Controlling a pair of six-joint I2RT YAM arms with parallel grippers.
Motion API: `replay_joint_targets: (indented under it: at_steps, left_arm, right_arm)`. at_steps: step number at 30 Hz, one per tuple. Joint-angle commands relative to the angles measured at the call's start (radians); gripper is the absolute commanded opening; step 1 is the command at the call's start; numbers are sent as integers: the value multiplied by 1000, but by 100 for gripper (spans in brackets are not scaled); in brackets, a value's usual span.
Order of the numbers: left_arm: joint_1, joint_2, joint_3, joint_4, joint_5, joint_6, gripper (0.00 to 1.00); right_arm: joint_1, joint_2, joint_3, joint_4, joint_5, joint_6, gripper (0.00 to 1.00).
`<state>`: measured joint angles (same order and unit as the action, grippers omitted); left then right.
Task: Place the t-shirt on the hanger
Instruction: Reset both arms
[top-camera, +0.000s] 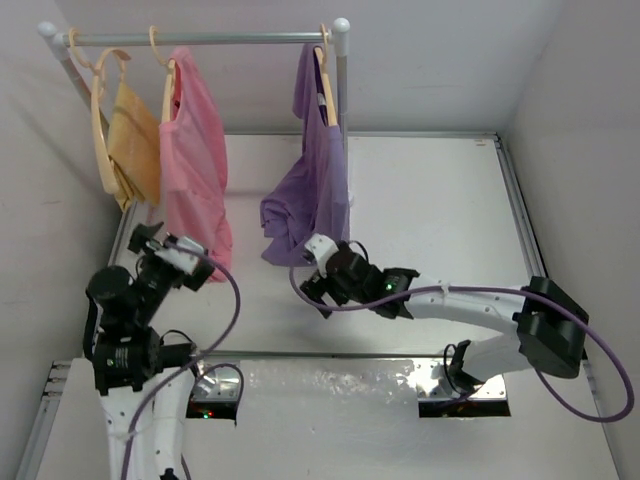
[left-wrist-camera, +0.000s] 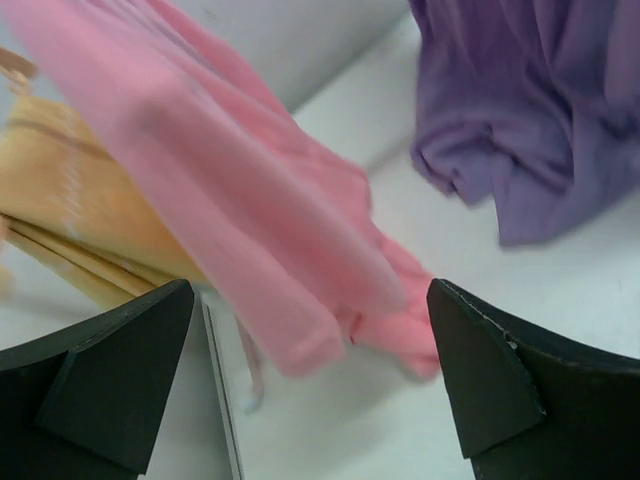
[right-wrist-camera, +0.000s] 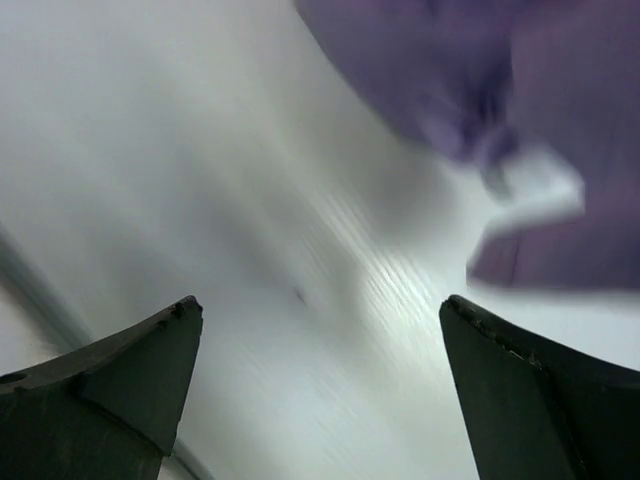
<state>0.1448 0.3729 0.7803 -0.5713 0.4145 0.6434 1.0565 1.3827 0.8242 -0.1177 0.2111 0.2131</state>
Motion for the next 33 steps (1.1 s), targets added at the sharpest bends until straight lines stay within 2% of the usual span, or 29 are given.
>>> replay_joint_targets:
  at_steps: [1,4,7,10,11,14,19,23,25,27,30,33]
  left_arm:
    - [-5,-100,-123,-149,27,169,100]
    - [-5,-170,-226,-177,-46,203,100]
    - [-5,-178,-298,-92,-175,160,99]
    - [-5,-146,-381,-12,-264,188,100]
    - [-7,-128,-400,-4,-285,244,100]
    - [-5,-66,-479,13,-307,320,100]
    - [-5,-43,-552,123,-280,289,100]
    - [-5,-46,-541,110,-229,285,100]
    - [-5,-49,-538,77,-201,326,100]
    - [-5,-54,-539,70,-183,345,100]
    - [-5,-48,-539,71,-177,341,100]
    - [-5,-49,-539,64,-168,348,100]
  right_arm:
    - [-4,-68,-179,-24,230,114,99]
    - [-16,-158,-282,-40,338,210,99]
    - [-64,-230,-330,-161,427,328,99]
    - [-186,-293,-387,-278,487,441,99]
    - [-252,-315,-402,-296,513,460,99]
    - [-337,-419,-450,-324,594,483,99]
    - [-472,-568,-516,-237,656,439,99]
    - [-477,-611,-582,-62,689,335,99]
    - [-477,-584,-559,-117,783,426,99]
    - [-477,-559,-501,-252,827,514,99]
    - [-477,-511,-452,-341,832,570,99]
    - [-475,-484,-433,-333,794,578,99]
